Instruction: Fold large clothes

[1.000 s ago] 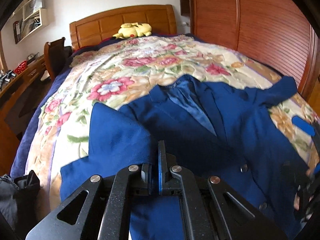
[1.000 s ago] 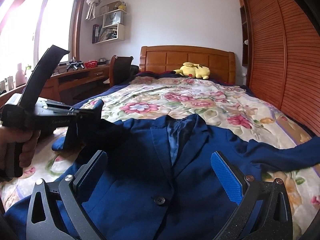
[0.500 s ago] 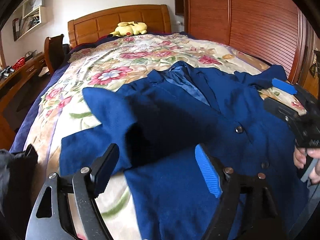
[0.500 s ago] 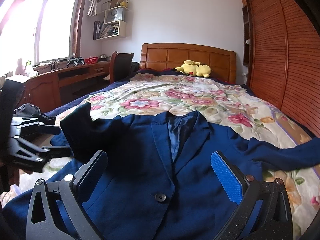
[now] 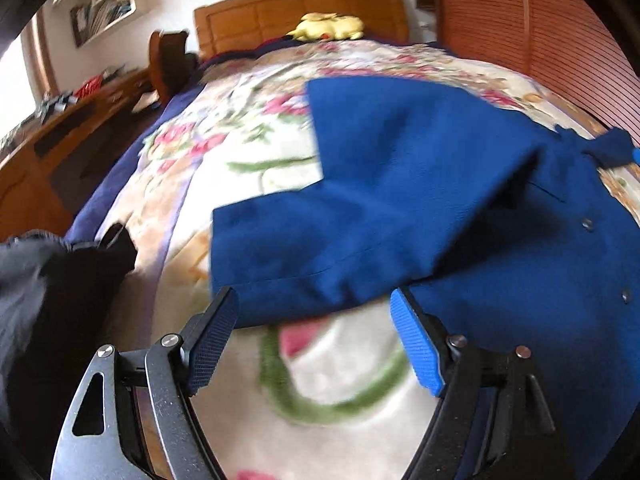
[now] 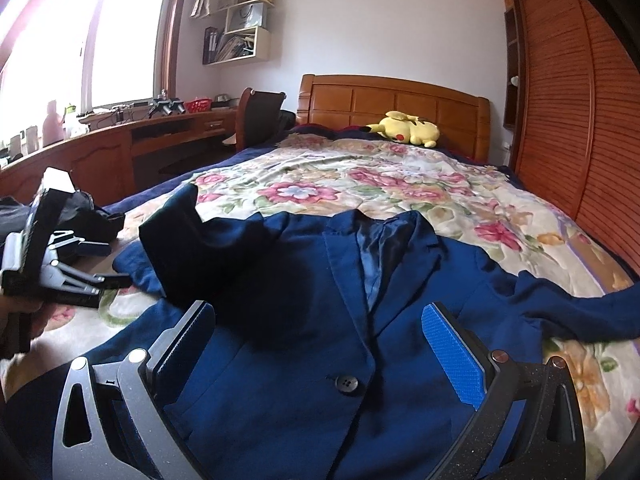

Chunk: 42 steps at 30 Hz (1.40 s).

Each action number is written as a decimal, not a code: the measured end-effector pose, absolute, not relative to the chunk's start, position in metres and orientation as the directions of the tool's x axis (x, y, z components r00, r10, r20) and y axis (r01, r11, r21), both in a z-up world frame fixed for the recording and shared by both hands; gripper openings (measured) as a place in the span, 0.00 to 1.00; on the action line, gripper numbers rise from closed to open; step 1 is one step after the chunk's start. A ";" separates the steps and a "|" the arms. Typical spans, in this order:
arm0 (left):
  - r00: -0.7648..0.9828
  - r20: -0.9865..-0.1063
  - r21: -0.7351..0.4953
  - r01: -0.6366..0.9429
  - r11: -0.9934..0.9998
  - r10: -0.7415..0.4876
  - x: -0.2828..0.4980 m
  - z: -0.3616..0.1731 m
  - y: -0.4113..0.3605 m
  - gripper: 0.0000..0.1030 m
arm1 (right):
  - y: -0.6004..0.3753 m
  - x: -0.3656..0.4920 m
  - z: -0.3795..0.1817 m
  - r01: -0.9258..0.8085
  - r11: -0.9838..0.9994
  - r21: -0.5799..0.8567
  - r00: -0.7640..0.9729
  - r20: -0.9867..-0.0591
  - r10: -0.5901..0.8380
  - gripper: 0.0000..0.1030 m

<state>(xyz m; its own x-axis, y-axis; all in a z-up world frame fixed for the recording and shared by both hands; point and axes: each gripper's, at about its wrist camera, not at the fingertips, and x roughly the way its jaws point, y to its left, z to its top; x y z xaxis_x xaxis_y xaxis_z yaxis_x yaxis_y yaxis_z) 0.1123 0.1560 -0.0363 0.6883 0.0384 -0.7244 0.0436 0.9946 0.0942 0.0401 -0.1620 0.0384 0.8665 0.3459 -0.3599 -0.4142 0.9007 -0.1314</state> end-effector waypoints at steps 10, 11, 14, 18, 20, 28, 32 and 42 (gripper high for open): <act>0.622 -0.780 0.067 -0.037 0.997 0.075 0.135 -0.060 0.190 0.77 | -0.159 0.042 0.037 -0.432 0.890 -0.149 0.856 -0.377 0.353 1.00; 0.619 -0.782 0.055 -0.046 0.997 0.072 0.138 -0.062 0.193 0.77 | -0.158 0.042 0.037 -0.433 0.889 -0.151 0.856 -0.377 0.353 1.00; 0.607 -0.793 0.032 -0.047 0.998 0.054 0.147 -0.066 0.198 0.77 | -0.158 0.040 0.036 -0.432 0.888 -0.155 0.857 -0.378 0.351 1.00; 0.607 -0.794 0.025 -0.029 0.999 0.037 0.155 -0.068 0.196 0.70 | -0.158 0.041 0.037 -0.431 0.889 -0.156 0.856 -0.381 0.349 1.00; 0.605 -0.795 0.029 -0.027 0.999 0.039 0.157 -0.067 0.193 0.66 | -0.158 0.041 0.037 -0.431 0.889 -0.156 0.857 -0.380 0.348 1.00; 0.602 -0.799 -0.005 0.008 1.000 -0.009 0.155 -0.063 0.186 0.16 | -0.158 0.041 0.038 -0.431 0.889 -0.154 0.856 -0.380 0.350 1.00; 0.639 -0.769 0.027 0.018 0.999 0.009 0.147 -0.044 0.175 0.12 | -0.159 0.041 0.038 -0.433 0.889 -0.150 0.856 -0.377 0.353 1.00; 0.801 -0.596 0.045 0.113 0.993 -0.064 0.126 0.061 0.100 0.10 | -0.182 0.040 0.050 -0.400 0.908 -0.122 0.877 -0.337 0.341 1.00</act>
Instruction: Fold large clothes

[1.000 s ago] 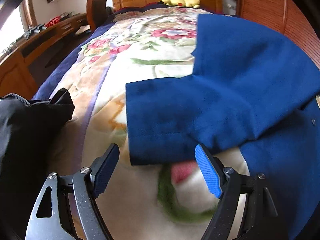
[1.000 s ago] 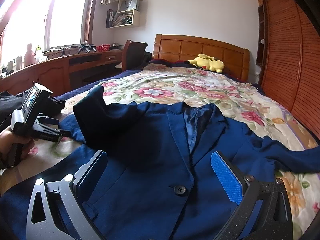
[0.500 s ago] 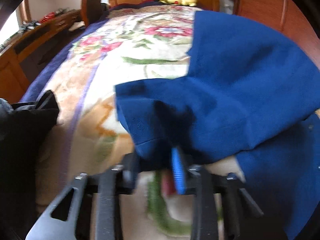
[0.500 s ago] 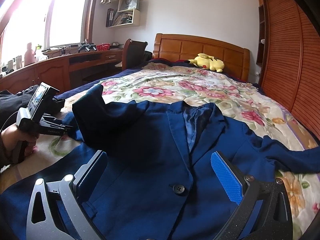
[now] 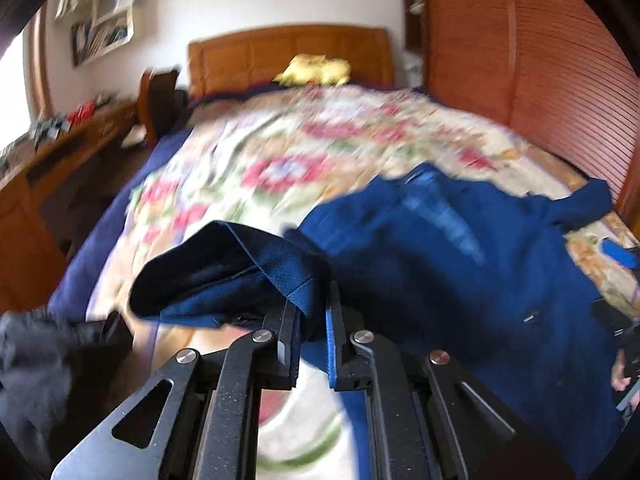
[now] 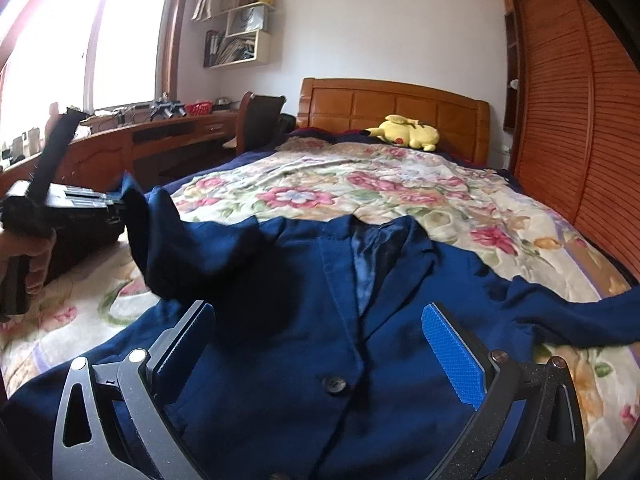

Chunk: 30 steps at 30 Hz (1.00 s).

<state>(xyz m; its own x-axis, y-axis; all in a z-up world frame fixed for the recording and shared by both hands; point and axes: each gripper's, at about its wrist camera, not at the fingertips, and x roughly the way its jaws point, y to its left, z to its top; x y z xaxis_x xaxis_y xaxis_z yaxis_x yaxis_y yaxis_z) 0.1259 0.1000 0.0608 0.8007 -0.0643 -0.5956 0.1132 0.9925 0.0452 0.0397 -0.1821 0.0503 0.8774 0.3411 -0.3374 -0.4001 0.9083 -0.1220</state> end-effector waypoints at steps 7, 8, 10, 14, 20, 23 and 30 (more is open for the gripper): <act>0.829 -0.526 0.063 0.263 0.963 -0.192 0.123 0.112 0.029 0.10 | -0.213 0.033 0.055 -0.341 0.935 -0.099 0.903 -0.312 0.296 1.00; 0.828 -0.521 0.065 0.280 0.958 -0.207 0.123 0.116 0.020 0.10 | -0.217 0.032 0.055 -0.335 0.937 -0.096 0.905 -0.311 0.292 1.00; 0.823 -0.511 0.064 0.323 0.944 -0.247 0.120 0.123 -0.001 0.10 | -0.223 0.029 0.056 -0.321 0.943 -0.091 0.910 -0.307 0.280 1.00; 0.807 -0.509 0.059 0.382 0.922 -0.301 0.115 0.123 -0.033 0.10 | -0.234 0.022 0.057 -0.296 0.952 -0.083 0.918 -0.300 0.260 1.00; 0.777 -0.532 0.039 0.419 0.907 -0.336 0.108 0.103 -0.056 0.10 | -0.245 0.017 0.058 -0.265 0.962 -0.069 0.926 -0.297 0.234 1.00; 0.756 -0.554 0.023 0.434 0.901 -0.350 0.105 0.085 -0.062 0.13 | -0.248 0.016 0.059 -0.252 0.966 -0.064 0.928 -0.298 0.222 1.00; 0.731 -0.555 -0.021 0.466 0.884 -0.398 0.086 0.066 -0.064 0.45 | -0.245 0.012 0.061 -0.245 0.967 -0.064 0.930 -0.297 0.216 1.00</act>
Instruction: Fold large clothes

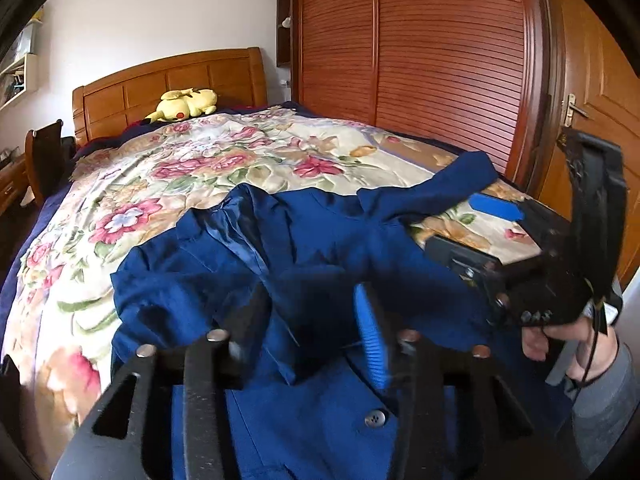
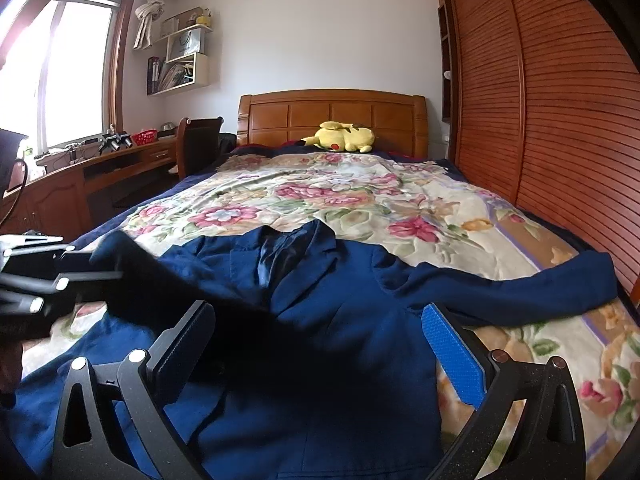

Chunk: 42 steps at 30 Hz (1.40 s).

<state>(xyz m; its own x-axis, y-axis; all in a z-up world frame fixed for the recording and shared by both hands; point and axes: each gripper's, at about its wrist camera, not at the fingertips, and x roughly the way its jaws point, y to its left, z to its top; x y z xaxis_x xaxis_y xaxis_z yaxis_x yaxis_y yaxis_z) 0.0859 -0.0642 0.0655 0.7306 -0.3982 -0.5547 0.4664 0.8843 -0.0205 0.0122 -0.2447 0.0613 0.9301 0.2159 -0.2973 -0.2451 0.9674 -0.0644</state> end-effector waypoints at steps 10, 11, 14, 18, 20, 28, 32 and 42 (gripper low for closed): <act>0.776 -0.518 -0.047 0.396 0.917 -0.362 0.060 0.044 -0.034 0.77 | -0.245 0.017 0.058 -0.270 0.960 -0.075 0.918 -0.321 0.233 1.00; 0.784 -0.516 -0.051 0.374 0.926 -0.345 0.058 0.039 -0.029 0.77 | -0.245 0.018 0.058 -0.275 0.958 -0.076 0.915 -0.327 0.237 1.00; 0.799 -0.523 -0.065 0.310 0.949 -0.297 0.055 0.027 -0.017 0.77 | -0.242 0.022 0.057 -0.311 0.948 -0.071 0.897 -0.351 0.268 1.00; 0.823 -0.506 -0.086 0.252 0.964 -0.260 0.049 0.017 -0.003 0.77 | -0.236 0.024 0.054 -0.362 0.929 -0.078 0.873 -0.379 0.308 0.98; 0.833 -0.503 -0.065 0.230 0.971 -0.231 0.047 0.015 0.000 0.77 | -0.231 0.023 0.052 -0.387 0.917 -0.092 0.860 -0.395 0.323 0.97; 0.863 -0.487 -0.002 0.154 0.988 -0.136 0.037 0.007 0.013 0.77 | -0.217 0.030 0.039 -0.465 0.878 -0.116 0.804 -0.471 0.363 0.91; 0.868 -0.477 -0.008 0.152 0.988 -0.138 0.032 0.006 0.016 0.77 | -0.208 0.037 0.033 -0.502 0.855 -0.130 0.770 -0.518 0.373 0.89; 0.858 -0.489 -0.065 0.146 0.987 -0.159 0.031 0.001 0.030 0.77 | -0.193 0.061 0.017 -0.561 0.812 -0.161 0.700 -0.617 0.361 0.89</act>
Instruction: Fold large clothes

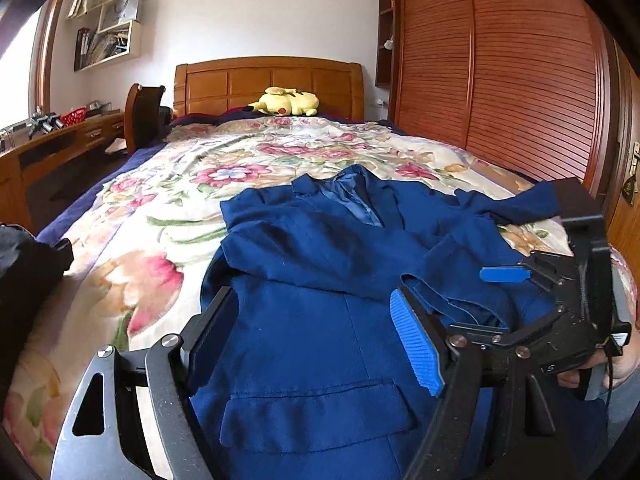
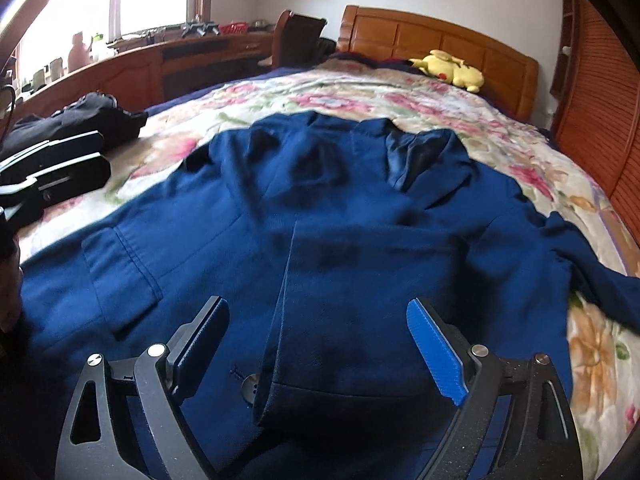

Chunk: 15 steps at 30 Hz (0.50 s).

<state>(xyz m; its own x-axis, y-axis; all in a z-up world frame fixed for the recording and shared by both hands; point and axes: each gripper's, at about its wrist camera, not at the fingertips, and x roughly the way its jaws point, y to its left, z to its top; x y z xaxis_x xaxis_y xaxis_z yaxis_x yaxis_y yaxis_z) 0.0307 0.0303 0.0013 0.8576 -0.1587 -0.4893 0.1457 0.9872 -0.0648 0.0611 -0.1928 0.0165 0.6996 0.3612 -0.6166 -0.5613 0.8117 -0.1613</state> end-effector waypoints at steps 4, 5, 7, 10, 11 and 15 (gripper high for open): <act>0.856 -0.495 -0.052 0.142 0.988 -0.149 0.030 -0.001 0.028 0.77 | -0.187 0.073 0.012 -0.566 0.810 -0.156 0.684 -0.637 0.356 0.89; 0.858 -0.492 -0.046 0.143 0.989 -0.147 0.029 -0.001 0.026 0.77 | -0.187 0.072 0.011 -0.565 0.810 -0.156 0.684 -0.638 0.355 0.88; 0.864 -0.483 -0.038 0.144 0.989 -0.145 0.026 0.000 0.026 0.77 | -0.187 0.072 0.012 -0.565 0.811 -0.155 0.683 -0.638 0.354 0.86; 0.867 -0.476 -0.037 0.146 0.989 -0.146 0.023 0.001 0.026 0.77 | -0.186 0.075 0.010 -0.562 0.814 -0.146 0.681 -0.641 0.355 0.74; 0.867 -0.476 -0.038 0.146 0.989 -0.147 0.022 0.000 0.026 0.77 | -0.186 0.076 0.010 -0.558 0.817 -0.141 0.680 -0.642 0.354 0.69; 0.864 -0.480 -0.040 0.148 0.988 -0.149 0.022 -0.001 0.026 0.77 | -0.195 0.079 0.011 -0.533 0.839 -0.107 0.681 -0.643 0.351 0.49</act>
<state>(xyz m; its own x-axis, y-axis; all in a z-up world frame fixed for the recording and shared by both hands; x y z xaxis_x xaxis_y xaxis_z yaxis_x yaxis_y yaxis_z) 0.0216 0.0263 -0.0014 0.8645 -0.1494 -0.4800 0.1485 0.9881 -0.0402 0.0789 -0.1952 0.0115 0.6810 0.3508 -0.6428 -0.5334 0.8390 -0.1072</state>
